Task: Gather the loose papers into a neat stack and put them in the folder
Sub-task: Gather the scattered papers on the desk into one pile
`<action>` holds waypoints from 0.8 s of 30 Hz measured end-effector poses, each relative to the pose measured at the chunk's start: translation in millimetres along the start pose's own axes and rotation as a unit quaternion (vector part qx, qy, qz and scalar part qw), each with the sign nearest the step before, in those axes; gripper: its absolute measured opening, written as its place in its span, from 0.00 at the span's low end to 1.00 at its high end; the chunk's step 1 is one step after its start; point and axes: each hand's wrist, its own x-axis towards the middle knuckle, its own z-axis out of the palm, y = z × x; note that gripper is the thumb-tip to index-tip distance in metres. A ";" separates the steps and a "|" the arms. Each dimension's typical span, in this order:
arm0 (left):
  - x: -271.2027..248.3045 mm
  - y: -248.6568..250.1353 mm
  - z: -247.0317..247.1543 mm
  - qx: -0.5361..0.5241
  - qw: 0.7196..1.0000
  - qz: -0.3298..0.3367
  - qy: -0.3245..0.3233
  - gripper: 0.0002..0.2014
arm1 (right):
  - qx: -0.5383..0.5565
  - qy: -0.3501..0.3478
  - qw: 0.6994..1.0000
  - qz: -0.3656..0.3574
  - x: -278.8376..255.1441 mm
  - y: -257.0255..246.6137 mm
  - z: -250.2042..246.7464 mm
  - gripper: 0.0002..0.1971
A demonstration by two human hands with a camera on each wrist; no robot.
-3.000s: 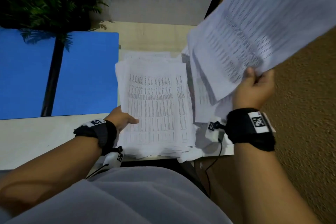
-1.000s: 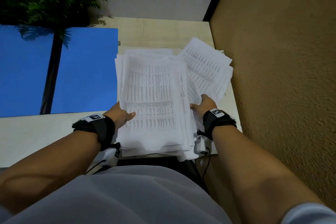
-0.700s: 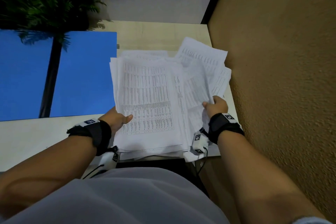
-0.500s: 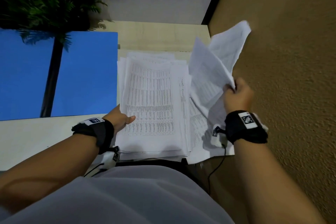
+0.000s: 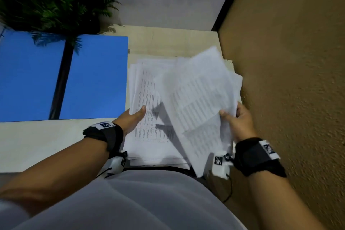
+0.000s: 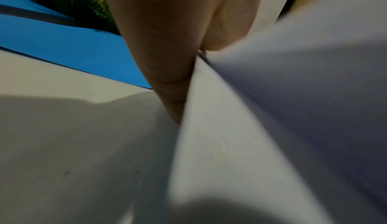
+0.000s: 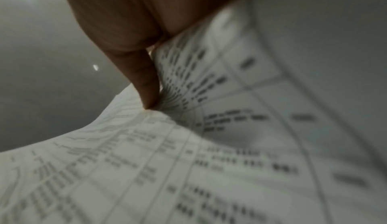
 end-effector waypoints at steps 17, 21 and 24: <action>17.2 -7.3 24.2 0.111 0.986 -0.043 0.116 0.47 | -0.251 0.144 0.954 0.080 45.8 66.6 7.3 0.16; 16.7 -7.9 22.6 0.083 0.989 -0.041 0.118 0.45 | -0.229 0.127 0.959 0.107 67.4 56.6 6.3 0.14; 10.9 -5.1 24.9 0.076 0.989 -0.025 0.127 0.36 | -0.161 0.017 0.976 0.146 77.8 68.7 15.9 0.11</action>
